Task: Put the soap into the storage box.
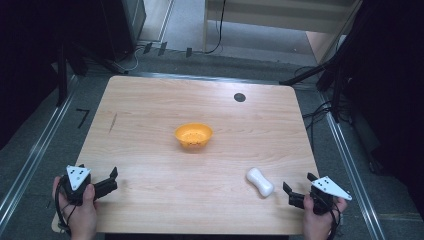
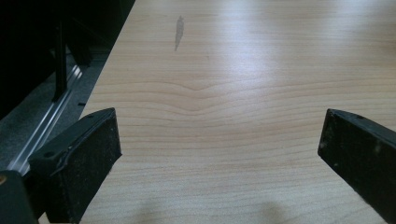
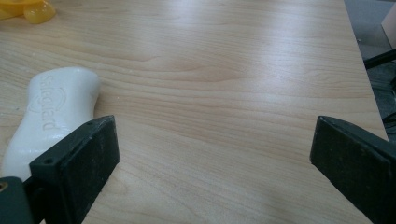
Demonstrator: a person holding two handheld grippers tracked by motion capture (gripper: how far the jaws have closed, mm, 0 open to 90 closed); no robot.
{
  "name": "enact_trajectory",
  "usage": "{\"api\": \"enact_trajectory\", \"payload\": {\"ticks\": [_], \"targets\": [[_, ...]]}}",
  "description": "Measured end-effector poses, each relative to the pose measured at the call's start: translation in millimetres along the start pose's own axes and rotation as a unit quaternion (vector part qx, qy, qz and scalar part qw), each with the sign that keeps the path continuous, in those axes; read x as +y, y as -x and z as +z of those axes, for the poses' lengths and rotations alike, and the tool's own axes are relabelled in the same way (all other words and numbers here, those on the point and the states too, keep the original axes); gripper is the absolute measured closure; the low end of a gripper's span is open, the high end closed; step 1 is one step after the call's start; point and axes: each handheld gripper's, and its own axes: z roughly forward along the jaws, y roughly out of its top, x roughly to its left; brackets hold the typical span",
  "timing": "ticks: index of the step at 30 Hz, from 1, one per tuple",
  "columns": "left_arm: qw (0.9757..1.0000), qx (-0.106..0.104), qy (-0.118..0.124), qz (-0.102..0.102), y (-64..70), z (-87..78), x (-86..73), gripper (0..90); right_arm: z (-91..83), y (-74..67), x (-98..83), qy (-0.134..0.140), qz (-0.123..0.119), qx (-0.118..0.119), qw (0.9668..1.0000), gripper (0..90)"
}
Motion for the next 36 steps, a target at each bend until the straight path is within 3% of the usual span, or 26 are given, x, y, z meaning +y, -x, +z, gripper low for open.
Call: {"api": "enact_trajectory", "payload": {"ticks": [6, 12, 18, 22, 26, 30, 36], "targets": [[1.0000, 0.000, 0.001, 0.003, 0.7, -0.6, -0.2, 0.0, 0.1, 0.1, -0.1, 0.000, -0.003, 0.004, 1.0000, 1.5], [1.0000, -0.004, 0.002, -0.007, -1.2, -0.2, 0.4, 0.0, 1.3, -2.2, 0.4, -0.014, -0.012, 0.024, 0.9995, 4.7], [1.0000, -0.003, 0.002, -0.002, 0.5, 0.8, 0.5, 0.0, 2.7, -3.3, 2.2, -0.023, -0.015, 0.037, 0.9989, 4.7], [1.0000, -0.002, 0.002, 0.006, 1.7, 0.5, 0.4, 0.0, 2.1, -3.0, 3.8, -0.032, -0.003, 0.045, 0.9985, 4.7], [1.0000, -0.002, 0.001, 0.009, 2.4, 0.7, 0.5, 0.0, 1.1, -4.5, 7.8, -0.042, -0.012, 0.044, 0.9980, 4.6], [0.9999, -0.002, -0.001, 0.012, 3.3, 1.0, 0.7, 0.0, 2.9, -9.2, 16.7, -0.075, -0.037, 0.048, 0.9953, 3.9], [0.9999, -0.003, -0.001, 0.013, 3.5, 1.0, 0.6, 0.0, 6.9, -14.6, 27.4, -0.104, -0.046, 0.063, 0.9915, 3.5]]}}
